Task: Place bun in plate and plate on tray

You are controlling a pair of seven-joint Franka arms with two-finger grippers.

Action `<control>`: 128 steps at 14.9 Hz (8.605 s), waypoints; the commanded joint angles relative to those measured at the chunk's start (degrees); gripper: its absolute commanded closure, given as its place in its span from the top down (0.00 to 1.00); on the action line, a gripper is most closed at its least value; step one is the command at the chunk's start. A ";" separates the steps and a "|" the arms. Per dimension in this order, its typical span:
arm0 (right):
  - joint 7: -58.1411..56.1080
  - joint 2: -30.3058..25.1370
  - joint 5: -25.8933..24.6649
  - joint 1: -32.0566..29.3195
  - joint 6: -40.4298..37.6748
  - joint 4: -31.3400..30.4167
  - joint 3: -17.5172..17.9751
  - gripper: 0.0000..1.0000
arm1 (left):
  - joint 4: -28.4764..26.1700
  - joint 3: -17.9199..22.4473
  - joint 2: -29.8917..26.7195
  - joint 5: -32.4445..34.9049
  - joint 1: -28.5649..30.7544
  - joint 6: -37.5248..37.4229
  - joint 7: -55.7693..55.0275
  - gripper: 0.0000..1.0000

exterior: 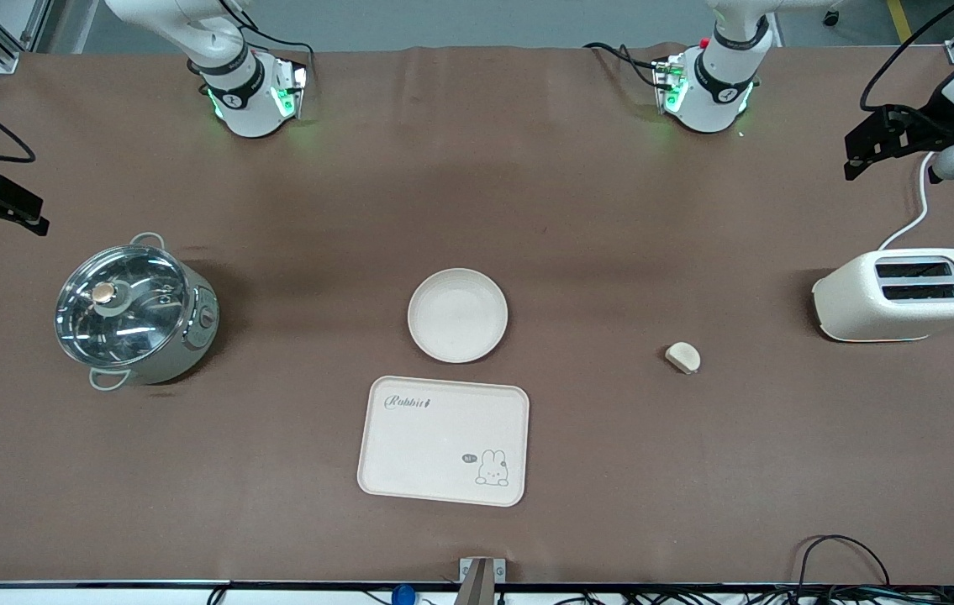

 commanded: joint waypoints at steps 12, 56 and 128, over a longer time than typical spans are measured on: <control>0.79 -1.84 0.79 0.00 0.53 -1.83 0.10 1.00 | -2.10 -0.31 16.55 -0.51 -0.51 13.83 -16.78 1.00; 0.27 34.99 53.43 34.72 54.68 -17.82 0.18 0.65 | 3.51 -5.76 52.08 -0.16 -34.70 58.25 -86.62 1.00; 3.08 -8.34 1.32 -6.68 -5.09 -2.62 8.18 1.00 | 1.05 1.79 -0.66 -1.91 -1.21 -1.78 -6.02 1.00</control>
